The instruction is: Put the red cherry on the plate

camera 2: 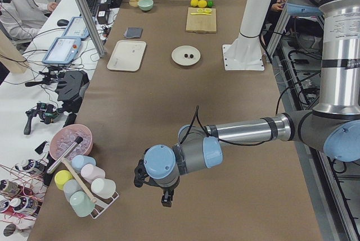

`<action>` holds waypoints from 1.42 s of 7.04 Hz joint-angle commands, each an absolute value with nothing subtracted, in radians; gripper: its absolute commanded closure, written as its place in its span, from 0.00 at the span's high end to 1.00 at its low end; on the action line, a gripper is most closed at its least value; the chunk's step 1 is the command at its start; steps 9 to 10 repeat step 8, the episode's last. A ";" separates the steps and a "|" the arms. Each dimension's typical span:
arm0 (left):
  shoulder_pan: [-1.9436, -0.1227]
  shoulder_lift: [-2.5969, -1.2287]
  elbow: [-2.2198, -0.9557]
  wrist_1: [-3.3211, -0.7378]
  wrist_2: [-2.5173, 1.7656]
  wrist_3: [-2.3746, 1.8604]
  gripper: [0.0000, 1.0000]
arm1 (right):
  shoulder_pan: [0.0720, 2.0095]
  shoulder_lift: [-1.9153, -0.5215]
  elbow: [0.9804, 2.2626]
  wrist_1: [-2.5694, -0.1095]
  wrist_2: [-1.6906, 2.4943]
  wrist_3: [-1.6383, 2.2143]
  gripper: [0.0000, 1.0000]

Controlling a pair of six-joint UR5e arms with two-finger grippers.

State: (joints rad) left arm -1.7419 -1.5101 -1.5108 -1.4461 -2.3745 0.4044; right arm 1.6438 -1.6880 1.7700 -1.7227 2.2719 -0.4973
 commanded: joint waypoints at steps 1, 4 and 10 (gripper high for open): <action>-1.741 -1.476 -1.519 -1.463 -2.358 0.405 0.97 | 1.658 -1.729 1.808 -1.721 2.272 -0.502 1.00; -1.743 -1.413 -1.532 -1.601 -2.333 0.338 0.97 | 1.660 -1.741 1.833 -1.721 2.273 -0.502 1.00; -1.740 -1.424 -1.525 -1.629 -2.327 0.337 0.97 | 1.680 -1.741 1.864 -1.723 2.273 -0.503 1.00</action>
